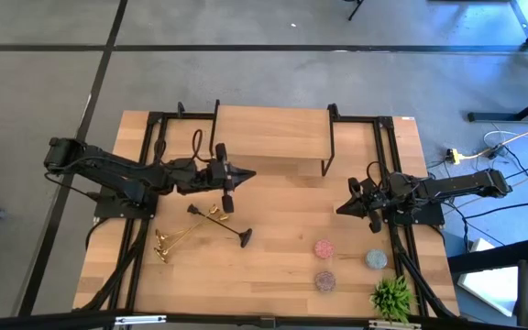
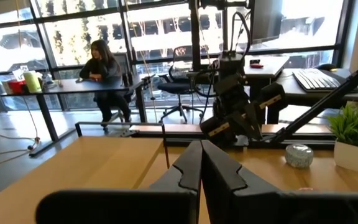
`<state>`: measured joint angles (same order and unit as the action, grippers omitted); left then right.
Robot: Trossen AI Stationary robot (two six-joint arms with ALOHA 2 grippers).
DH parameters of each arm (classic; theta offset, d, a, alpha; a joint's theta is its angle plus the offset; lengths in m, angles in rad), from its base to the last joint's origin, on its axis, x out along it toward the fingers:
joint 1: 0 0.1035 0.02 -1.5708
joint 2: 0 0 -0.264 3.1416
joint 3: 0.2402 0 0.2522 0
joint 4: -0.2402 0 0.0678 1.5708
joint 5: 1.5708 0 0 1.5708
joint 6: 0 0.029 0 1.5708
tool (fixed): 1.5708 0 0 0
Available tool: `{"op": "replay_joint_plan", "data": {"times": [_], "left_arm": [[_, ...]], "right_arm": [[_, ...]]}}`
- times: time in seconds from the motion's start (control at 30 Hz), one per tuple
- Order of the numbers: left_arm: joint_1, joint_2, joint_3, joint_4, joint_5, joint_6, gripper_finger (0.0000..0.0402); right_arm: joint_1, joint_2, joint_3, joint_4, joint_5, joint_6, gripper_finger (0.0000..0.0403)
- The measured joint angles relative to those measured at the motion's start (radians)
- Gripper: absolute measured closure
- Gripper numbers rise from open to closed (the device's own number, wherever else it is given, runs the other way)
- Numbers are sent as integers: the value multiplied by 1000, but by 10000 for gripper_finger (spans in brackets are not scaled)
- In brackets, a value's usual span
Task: Pick & Place candle stick holders
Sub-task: Put the pink scented candle on the shelf
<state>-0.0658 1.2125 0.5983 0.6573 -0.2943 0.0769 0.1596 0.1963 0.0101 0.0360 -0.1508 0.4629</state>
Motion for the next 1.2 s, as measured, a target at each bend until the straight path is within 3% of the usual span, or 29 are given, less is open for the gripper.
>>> {"op": "replay_joint_plan", "data": {"times": [1.2], "left_arm": [[0, 2, 0, -33, 5, -3, 398]], "right_arm": [[0, 0, 0, 0, 0, 0, 402]]}}
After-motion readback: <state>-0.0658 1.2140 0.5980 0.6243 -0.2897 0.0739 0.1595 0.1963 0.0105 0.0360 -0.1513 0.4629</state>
